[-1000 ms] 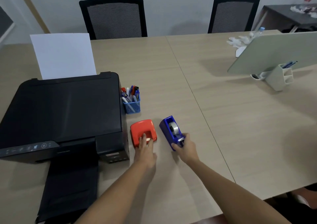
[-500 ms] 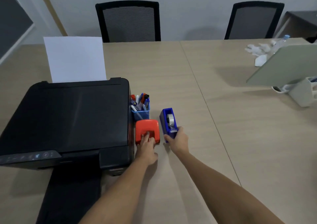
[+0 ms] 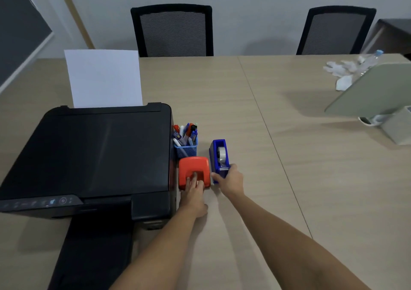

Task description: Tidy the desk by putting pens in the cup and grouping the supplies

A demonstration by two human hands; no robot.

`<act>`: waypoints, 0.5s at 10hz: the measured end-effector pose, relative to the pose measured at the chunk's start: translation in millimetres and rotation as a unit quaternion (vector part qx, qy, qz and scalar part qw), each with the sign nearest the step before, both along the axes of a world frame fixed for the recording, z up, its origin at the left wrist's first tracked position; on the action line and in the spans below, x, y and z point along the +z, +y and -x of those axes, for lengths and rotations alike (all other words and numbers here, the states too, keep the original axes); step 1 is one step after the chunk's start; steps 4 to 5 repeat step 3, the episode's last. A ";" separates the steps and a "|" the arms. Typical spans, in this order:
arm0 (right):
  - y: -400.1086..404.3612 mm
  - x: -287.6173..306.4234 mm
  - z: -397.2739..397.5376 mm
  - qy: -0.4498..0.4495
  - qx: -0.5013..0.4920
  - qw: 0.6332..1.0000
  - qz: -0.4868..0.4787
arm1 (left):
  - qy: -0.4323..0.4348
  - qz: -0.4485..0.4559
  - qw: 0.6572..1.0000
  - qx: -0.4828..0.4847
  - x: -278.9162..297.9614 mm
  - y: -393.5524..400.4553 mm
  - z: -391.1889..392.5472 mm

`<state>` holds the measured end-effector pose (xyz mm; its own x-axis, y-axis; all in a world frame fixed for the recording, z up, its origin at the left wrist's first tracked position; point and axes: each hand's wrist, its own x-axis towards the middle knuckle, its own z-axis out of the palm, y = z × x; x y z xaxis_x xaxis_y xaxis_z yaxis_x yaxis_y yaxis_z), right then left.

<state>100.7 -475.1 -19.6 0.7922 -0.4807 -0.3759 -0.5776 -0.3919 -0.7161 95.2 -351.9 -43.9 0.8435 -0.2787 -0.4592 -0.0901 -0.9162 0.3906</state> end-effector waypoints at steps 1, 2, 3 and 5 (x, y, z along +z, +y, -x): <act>-1.5 6.6 3.0 0.015 0.005 1.000 -0.002 | 0.021 -0.001 1.000 0.003 7.5 -0.3 -0.7; -4.6 17.5 12.5 0.018 0.017 1.000 0.003 | 0.038 0.020 0.999 0.020 14.3 1.2 7.7; -7.4 39.5 23.8 0.014 0.012 1.000 0.022 | 0.009 0.042 0.998 0.036 35.2 2.2 18.5; -7.4 39.5 23.8 0.014 0.012 1.000 0.022 | 0.009 0.042 0.998 0.036 35.2 2.2 18.5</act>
